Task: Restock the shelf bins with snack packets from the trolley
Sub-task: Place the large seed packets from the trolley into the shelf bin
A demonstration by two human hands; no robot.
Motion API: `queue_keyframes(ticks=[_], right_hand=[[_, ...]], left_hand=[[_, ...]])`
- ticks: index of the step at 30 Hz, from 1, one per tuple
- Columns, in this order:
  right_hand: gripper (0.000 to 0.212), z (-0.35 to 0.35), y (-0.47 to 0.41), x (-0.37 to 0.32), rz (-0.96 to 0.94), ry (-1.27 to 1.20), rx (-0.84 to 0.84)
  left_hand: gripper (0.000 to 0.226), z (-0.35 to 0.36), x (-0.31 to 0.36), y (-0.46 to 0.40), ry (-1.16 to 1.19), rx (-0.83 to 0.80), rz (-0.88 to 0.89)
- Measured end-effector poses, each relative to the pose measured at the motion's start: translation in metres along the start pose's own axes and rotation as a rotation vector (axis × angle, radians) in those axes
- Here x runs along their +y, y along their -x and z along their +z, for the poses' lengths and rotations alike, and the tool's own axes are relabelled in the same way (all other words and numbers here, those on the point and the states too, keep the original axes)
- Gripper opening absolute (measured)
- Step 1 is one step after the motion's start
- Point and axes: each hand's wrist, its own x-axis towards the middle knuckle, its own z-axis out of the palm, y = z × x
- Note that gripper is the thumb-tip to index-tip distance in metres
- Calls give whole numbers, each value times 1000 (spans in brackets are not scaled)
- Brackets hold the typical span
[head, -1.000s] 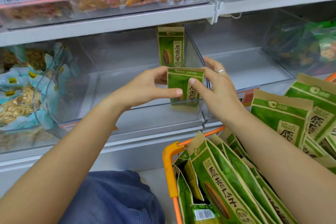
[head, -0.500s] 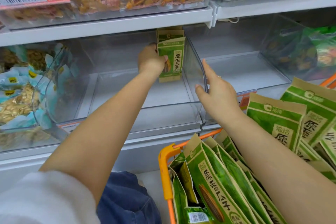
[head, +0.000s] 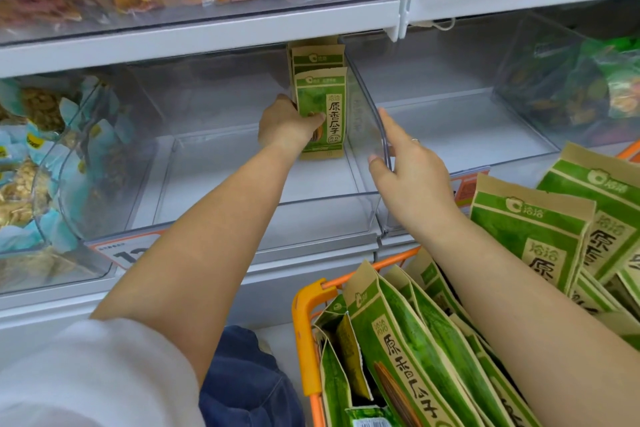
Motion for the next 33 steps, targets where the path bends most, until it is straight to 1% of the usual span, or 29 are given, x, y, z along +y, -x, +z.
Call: queue_keyframes(ticks=[3, 8, 10, 12, 14, 18, 20, 21, 23, 24, 25, 26, 27, 28, 29, 30, 31, 33], right_hand=[[62, -1, 0, -1, 1, -5, 4], [62, -1, 0, -2, -8, -9, 5], [61, -1, 1, -1, -12, -12, 7], [62, -1, 1, -1, -19, -4, 8], [62, -1, 1, 0, -21, 8, 9], [65, -1, 2, 0, -6, -31, -9], [69, -5, 4, -4, -3, -88, -14], [69, -9, 5, -8, -8, -89, -19], [65, -20, 8, -15, -31, -63, -19], [60, -27, 10, -19, -54, -50, -11], [53, -34, 14, -23, -81, -33, -3], [45, -41, 19, -26, -106, -11, -5], [36, -48, 26, -28, -126, 12, -21], [28, -54, 34, -29, -139, 27, -48], [21, -59, 43, -30, -148, 37, -76], [16, -63, 53, -30, -154, 49, -100], [14, -66, 62, -31, -156, 63, -121], [14, -67, 76, -29, -150, 56, -164]], left_hand=[[48, 2, 0, 1, 13, 39, 28], [49, 1, -3, 2, 8, -43, 74], [54, 0, -4, 3, 40, -68, 45], [62, -1, -2, 3, 136, -92, -3], [70, -6, 3, 3, 198, -97, -16], [72, -30, 6, 16, 177, -115, 66], [67, -46, 6, 33, 118, -117, 134], [59, -54, 6, 43, 92, -102, 176], [35, -70, 5, 67, 119, -76, 299], [23, -77, 4, 80, 168, -109, 363], [18, -83, 3, 94, 220, -188, 423], [18, -89, 3, 110, 252, -320, 476], [21, -94, 1, 128, 261, -495, 516], [26, -97, -2, 144, 255, -666, 537], [30, -97, -7, 157, 244, -796, 538], [32, -94, -13, 167, 235, -871, 533], [31, -90, -18, 173, 232, -905, 533], [18, -83, -27, 179, 246, -924, 542]])
